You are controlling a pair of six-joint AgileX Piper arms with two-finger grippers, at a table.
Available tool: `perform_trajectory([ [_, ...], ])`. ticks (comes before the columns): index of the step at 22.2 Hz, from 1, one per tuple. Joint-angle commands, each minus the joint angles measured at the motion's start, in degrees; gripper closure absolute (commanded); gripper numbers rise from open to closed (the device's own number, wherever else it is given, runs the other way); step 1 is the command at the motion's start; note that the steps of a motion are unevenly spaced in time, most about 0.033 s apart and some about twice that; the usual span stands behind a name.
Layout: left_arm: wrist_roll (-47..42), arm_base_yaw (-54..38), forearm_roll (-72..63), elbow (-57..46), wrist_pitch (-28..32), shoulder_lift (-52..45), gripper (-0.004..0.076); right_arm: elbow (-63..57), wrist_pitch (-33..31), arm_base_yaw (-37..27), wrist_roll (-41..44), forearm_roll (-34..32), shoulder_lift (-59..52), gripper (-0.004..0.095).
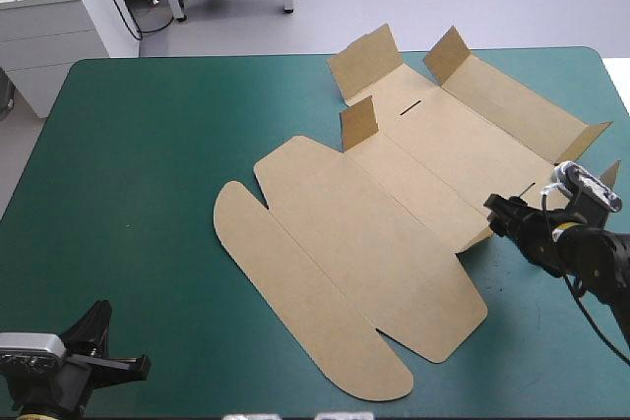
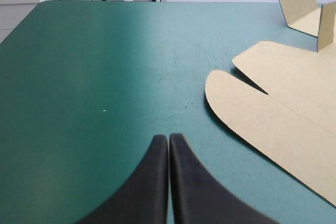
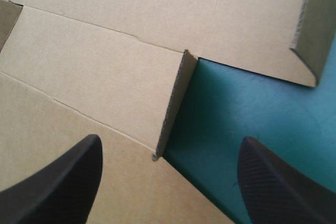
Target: Fold the box
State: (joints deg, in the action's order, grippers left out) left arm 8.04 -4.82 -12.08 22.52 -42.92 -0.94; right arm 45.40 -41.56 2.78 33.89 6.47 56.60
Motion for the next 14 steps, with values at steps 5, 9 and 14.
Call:
perform_trajectory([
  [5,-0.19,0.19,-1.11,1.58,4.42,-0.43,0.0732,5.37,6.0,0.23,2.47,7.64,11.79,0.0257],
  [9,-0.19,0.19,-1.11,1.58,4.42,-0.43,0.0732,5.37,5.97,0.23,5.15,6.11,14.29,0.0264],
  [14,-0.19,0.19,-1.11,1.58,4.42,-0.43,0.0732,5.37,5.65,0.23,10.47,5.67,15.62,0.0344],
])
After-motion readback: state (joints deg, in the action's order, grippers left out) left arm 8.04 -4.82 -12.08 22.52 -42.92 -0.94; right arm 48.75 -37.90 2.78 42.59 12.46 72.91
